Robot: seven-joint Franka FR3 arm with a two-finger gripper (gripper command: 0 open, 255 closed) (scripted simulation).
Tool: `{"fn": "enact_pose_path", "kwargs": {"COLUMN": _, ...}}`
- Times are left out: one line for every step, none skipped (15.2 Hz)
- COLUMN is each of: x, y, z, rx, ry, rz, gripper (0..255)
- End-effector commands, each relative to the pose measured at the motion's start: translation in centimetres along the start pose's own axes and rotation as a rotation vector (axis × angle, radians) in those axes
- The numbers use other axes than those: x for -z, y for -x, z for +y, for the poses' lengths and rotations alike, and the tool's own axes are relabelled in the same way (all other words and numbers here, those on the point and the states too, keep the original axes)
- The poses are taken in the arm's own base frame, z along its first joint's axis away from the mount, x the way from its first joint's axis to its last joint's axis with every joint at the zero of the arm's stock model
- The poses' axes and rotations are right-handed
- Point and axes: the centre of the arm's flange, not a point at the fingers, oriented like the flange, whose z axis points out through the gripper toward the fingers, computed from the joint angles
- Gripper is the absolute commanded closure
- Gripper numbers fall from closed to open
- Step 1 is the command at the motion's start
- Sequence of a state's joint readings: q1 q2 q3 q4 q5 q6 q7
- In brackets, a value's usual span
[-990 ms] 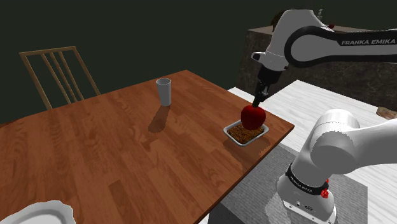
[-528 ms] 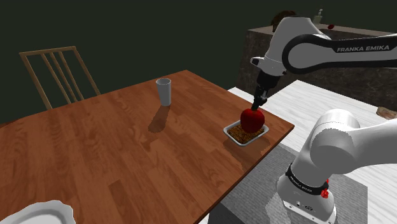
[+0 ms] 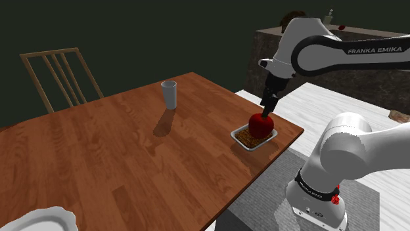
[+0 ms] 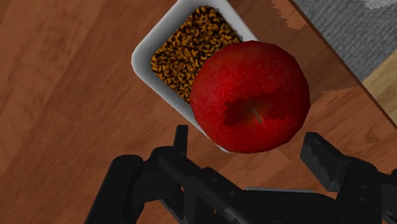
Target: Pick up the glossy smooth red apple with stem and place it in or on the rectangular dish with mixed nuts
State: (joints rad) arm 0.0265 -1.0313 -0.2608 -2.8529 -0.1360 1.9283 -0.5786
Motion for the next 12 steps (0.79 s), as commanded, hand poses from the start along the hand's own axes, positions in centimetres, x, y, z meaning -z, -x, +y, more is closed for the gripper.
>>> {"fn": "enact_pose_path", "kwargs": {"x": 0.0, "y": 0.0, "z": 0.0, "rx": 0.000, "ry": 0.000, "rz": 0.000, "gripper": 0}}
{"fn": "enact_pose_path", "kwargs": {"x": 1.3, "y": 0.0, "z": 0.0, "rx": 0.000, "ry": 0.000, "rz": 0.000, "gripper": 0}}
{"fn": "enact_pose_path", "kwargs": {"x": 2.6, "y": 0.0, "z": 0.0, "rx": 0.000, "ry": 0.000, "rz": 0.000, "gripper": 0}}
{"fn": "enact_pose_path", "kwargs": {"x": 4.0, "y": 0.0, "z": 0.0, "rx": 0.000, "ry": 0.000, "rz": 0.000, "gripper": 0}}
{"fn": "enact_pose_path", "kwargs": {"x": 5.0, "y": 0.0, "z": 0.0, "rx": 0.000, "ry": 0.000, "rz": 0.000, "gripper": 0}}
{"fn": "enact_pose_path", "kwargs": {"x": 5.0, "y": 0.0, "z": 0.0, "rx": 0.000, "ry": 0.000, "rz": 0.000, "gripper": 0}}
{"fn": "enact_pose_path", "kwargs": {"x": 5.0, "y": 0.0, "z": 0.0, "rx": 0.000, "ry": 0.000, "rz": 0.000, "gripper": 0}}
{"fn": "enact_pose_path", "kwargs": {"x": 5.0, "y": 0.0, "z": 0.0, "rx": 0.000, "ry": 0.000, "rz": 0.000, "gripper": 0}}
{"fn": "enact_pose_path", "kwargs": {"x": 5.0, "y": 0.0, "z": 0.0, "rx": 0.000, "ry": 0.000, "rz": 0.000, "gripper": 0}}
{"fn": "enact_pose_path", "kwargs": {"x": 5.0, "y": 0.0, "z": 0.0, "rx": 0.000, "ry": 0.000, "rz": 0.000, "gripper": 0}}
{"fn": "enact_pose_path", "kwargs": {"x": 5.0, "y": 0.0, "z": 0.0, "rx": 0.000, "ry": 0.000, "rz": 0.000, "gripper": 0}}
{"fn": "enact_pose_path", "kwargs": {"x": 5.0, "y": 0.0, "z": 0.0, "rx": 0.000, "ry": 0.000, "rz": 0.000, "gripper": 0}}
